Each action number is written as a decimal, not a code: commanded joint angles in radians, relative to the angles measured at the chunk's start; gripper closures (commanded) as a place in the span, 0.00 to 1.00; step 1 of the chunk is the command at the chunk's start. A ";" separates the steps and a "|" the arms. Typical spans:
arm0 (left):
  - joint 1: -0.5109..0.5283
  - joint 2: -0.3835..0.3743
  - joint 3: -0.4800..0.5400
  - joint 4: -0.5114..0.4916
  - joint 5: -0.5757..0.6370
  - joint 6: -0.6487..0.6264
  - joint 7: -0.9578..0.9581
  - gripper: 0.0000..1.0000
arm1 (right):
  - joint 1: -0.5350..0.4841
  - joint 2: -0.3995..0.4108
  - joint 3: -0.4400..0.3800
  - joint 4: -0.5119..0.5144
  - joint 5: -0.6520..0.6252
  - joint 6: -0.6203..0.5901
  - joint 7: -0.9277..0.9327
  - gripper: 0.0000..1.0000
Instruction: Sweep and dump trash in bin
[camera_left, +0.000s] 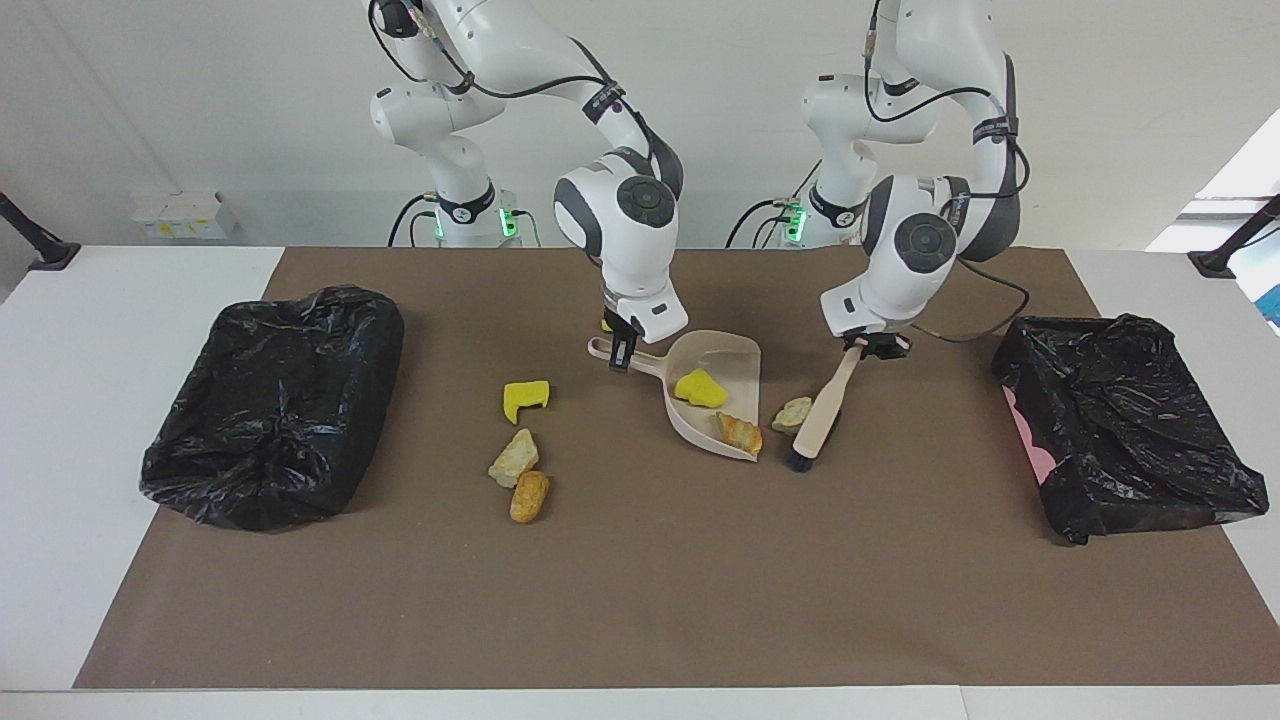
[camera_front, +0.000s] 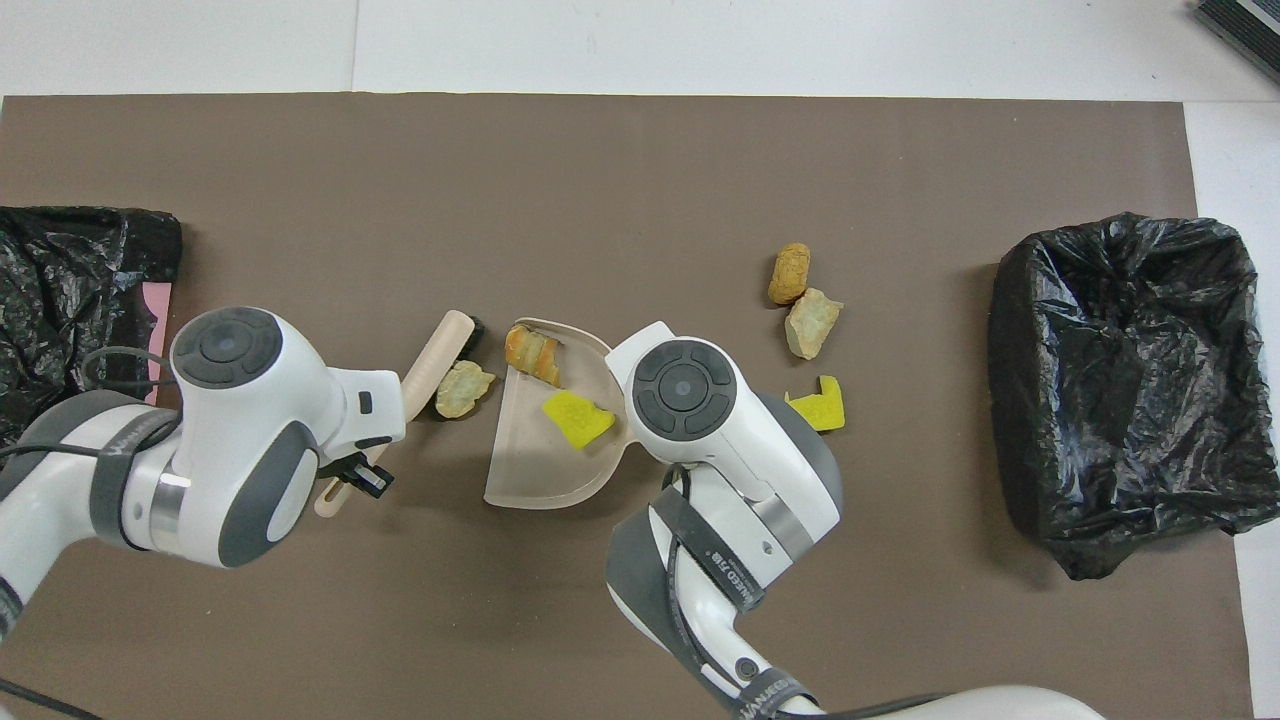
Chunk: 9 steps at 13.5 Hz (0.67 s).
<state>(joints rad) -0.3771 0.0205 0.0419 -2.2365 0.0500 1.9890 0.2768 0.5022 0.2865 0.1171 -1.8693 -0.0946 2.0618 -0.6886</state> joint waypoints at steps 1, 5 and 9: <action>-0.110 -0.060 0.015 -0.067 -0.024 0.008 -0.123 1.00 | -0.025 0.005 0.007 0.005 -0.002 -0.012 0.008 1.00; -0.213 -0.066 0.015 -0.057 -0.125 -0.006 -0.290 1.00 | -0.042 -0.004 0.007 0.007 0.000 -0.035 -0.087 1.00; -0.220 -0.062 0.015 0.003 -0.206 -0.042 -0.364 1.00 | -0.073 -0.030 0.009 0.002 0.024 -0.055 -0.198 1.00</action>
<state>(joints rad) -0.5865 -0.0195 0.0402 -2.2581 -0.1333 1.9868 -0.0632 0.4554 0.2796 0.1166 -1.8640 -0.0933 2.0376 -0.8140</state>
